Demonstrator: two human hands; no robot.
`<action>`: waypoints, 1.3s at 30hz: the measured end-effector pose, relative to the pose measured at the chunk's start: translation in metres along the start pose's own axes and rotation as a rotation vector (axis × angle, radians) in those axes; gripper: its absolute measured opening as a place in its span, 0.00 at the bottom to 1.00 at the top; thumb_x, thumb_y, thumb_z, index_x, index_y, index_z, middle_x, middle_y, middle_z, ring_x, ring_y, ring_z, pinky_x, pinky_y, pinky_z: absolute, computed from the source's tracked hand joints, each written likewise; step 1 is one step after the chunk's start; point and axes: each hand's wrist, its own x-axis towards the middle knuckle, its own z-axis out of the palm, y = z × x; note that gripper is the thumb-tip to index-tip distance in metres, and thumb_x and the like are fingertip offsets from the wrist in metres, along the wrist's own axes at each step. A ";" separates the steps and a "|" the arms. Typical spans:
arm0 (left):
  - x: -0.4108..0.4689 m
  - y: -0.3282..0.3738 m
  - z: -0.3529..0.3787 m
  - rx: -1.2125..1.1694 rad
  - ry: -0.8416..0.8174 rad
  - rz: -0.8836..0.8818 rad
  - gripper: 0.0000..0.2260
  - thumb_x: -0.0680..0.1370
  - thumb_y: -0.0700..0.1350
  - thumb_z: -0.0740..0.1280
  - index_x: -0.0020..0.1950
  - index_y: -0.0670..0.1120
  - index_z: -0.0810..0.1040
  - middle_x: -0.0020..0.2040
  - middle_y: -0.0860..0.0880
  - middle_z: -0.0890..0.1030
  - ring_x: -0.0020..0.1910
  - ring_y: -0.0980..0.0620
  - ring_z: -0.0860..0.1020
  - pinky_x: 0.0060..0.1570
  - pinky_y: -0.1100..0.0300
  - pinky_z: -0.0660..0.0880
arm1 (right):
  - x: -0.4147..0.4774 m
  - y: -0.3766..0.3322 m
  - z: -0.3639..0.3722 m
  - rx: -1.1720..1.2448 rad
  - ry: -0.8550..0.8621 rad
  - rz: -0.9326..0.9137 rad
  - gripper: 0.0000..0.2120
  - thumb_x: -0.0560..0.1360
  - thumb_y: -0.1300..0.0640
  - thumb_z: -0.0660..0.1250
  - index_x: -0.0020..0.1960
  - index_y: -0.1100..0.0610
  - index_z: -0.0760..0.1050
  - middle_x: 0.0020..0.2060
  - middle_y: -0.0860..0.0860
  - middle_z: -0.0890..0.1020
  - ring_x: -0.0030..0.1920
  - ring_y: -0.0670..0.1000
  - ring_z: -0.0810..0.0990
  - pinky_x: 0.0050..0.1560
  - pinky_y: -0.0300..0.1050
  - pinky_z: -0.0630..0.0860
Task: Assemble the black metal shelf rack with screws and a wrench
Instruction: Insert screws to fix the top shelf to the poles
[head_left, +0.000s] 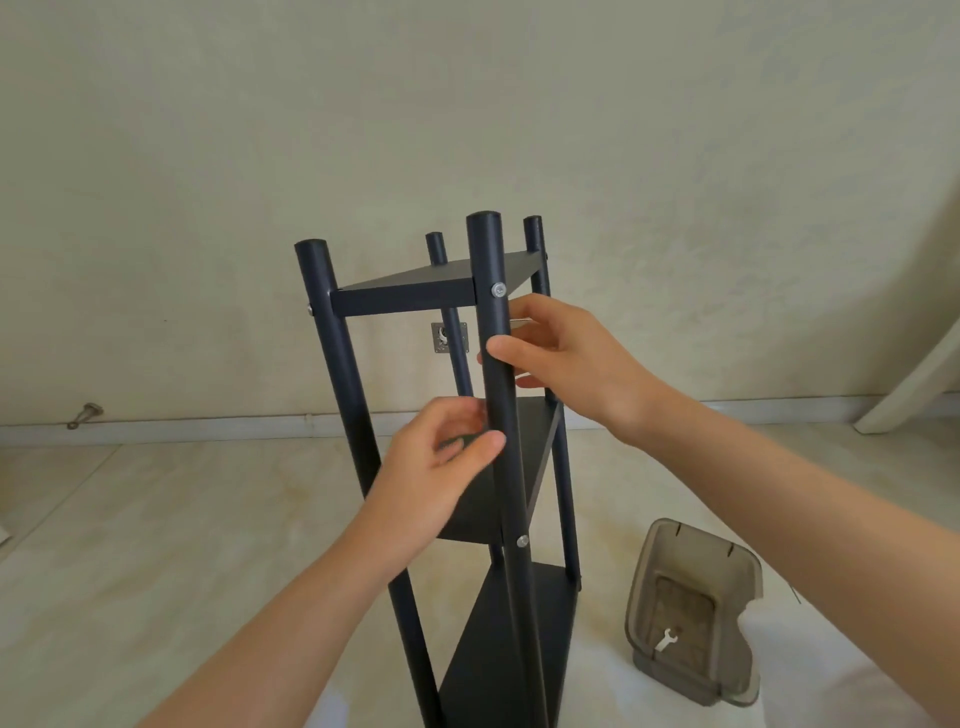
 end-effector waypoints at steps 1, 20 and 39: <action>0.002 -0.001 0.003 -0.047 -0.076 -0.029 0.08 0.79 0.51 0.69 0.57 0.61 0.75 0.51 0.70 0.80 0.52 0.74 0.76 0.45 0.80 0.71 | 0.000 -0.001 0.002 -0.010 -0.002 -0.015 0.04 0.79 0.52 0.67 0.52 0.43 0.74 0.48 0.45 0.84 0.48 0.41 0.83 0.48 0.34 0.79; 0.007 0.000 0.031 -0.264 -0.148 -0.077 0.09 0.82 0.56 0.60 0.56 0.54 0.73 0.36 0.52 0.80 0.38 0.50 0.83 0.55 0.46 0.81 | -0.002 0.012 -0.018 0.015 0.005 0.050 0.09 0.81 0.49 0.64 0.57 0.50 0.79 0.47 0.45 0.86 0.48 0.44 0.85 0.52 0.41 0.81; 0.026 0.003 0.036 -0.351 -0.123 -0.069 0.08 0.83 0.52 0.60 0.54 0.49 0.72 0.33 0.52 0.77 0.34 0.53 0.79 0.50 0.47 0.81 | -0.135 0.290 0.007 -0.530 -0.253 1.013 0.18 0.84 0.51 0.56 0.39 0.59 0.69 0.36 0.52 0.73 0.36 0.50 0.73 0.40 0.40 0.69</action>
